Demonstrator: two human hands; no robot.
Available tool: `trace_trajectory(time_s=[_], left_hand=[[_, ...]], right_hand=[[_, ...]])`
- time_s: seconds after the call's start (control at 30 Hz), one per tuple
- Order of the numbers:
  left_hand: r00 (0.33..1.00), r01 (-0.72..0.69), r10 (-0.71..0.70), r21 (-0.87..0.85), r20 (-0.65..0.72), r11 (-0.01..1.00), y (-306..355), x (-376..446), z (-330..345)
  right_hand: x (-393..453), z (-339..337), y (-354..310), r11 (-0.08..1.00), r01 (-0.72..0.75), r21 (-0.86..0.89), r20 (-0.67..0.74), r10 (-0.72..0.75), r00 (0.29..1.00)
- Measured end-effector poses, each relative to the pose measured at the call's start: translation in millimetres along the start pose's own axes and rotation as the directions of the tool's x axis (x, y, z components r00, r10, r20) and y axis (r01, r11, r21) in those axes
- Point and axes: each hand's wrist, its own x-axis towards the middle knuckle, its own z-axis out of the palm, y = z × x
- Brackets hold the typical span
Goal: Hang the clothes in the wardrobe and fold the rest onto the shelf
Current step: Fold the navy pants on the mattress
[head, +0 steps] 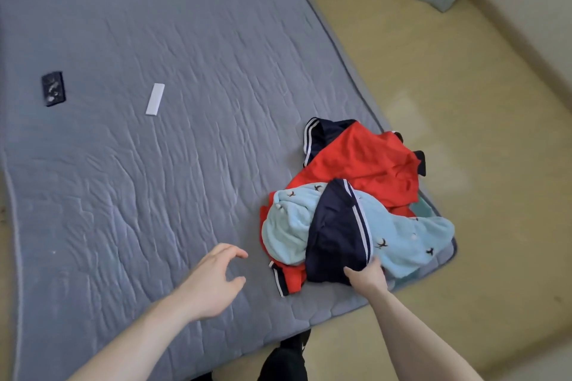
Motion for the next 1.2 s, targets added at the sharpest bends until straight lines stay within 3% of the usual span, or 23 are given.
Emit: trace_trajectory(time_s=[0.1, 0.2, 0.33, 0.47, 0.63, 0.8, 0.93, 1.07, 1.2], left_hand=[[1.000, 0.001, -0.001, 0.013, -0.026, 1.000, -8.3, 0.5, -2.9], [0.999, 0.017, -0.016, 0.019, -0.041, 1.000, -14.8, -6.8, -4.1], [0.999, 0.045, -0.044, 0.018, -0.008, 0.999, -14.6, -31.5, -4.4], [1.000, 0.006, -0.007, 0.031, 0.020, 1.000, -0.5, -65.5, -6.6], [0.995, -0.098, 0.097, 0.023, 0.031, 0.995, 22.8, -111.8, -20.1], [0.973, -0.227, 0.225, 0.037, 0.046, 0.973, 22.9, -159.9, -33.0], [0.947, -0.319, 0.319, -0.005, 0.033, 0.948, 1.9, -198.2, -44.6], [0.924, -0.365, 0.378, -0.168, 0.052, 0.916, -25.9, -240.1, -52.5], [0.891, -0.432, 0.452, -0.222, 0.046, 0.874, -49.4, -281.0, -63.5]], right_hand=[[7.4, -1.4, 1.3, 0.983, 0.006, -0.184, 0.074, 0.008, 0.997], [6.2, -1.0, 2.6, 0.978, 0.088, -0.191, 0.158, -0.058, 0.986], [-41.8, 1.2, -4.2, 0.983, 0.183, 0.008, 0.118, -0.183, 0.976], [-120.6, -18.8, -2.2, 0.909, 0.354, 0.221, -0.045, -0.353, 0.935], [-224.7, -67.4, -19.3, 0.760, 0.554, 0.340, -0.238, -0.501, 0.832], [-338.0, -88.4, -66.4, 0.593, 0.730, 0.340, -0.398, -0.613, 0.683], [-418.6, -94.3, -103.8, 0.400, 0.822, 0.406, -0.489, -0.664, 0.565], [-497.6, -81.9, -140.9, 0.222, 0.870, 0.441, -0.523, -0.724, 0.450], [-566.1, -46.4, -171.3, 0.135, 0.881, 0.453, -0.483, -0.794, 0.370]])
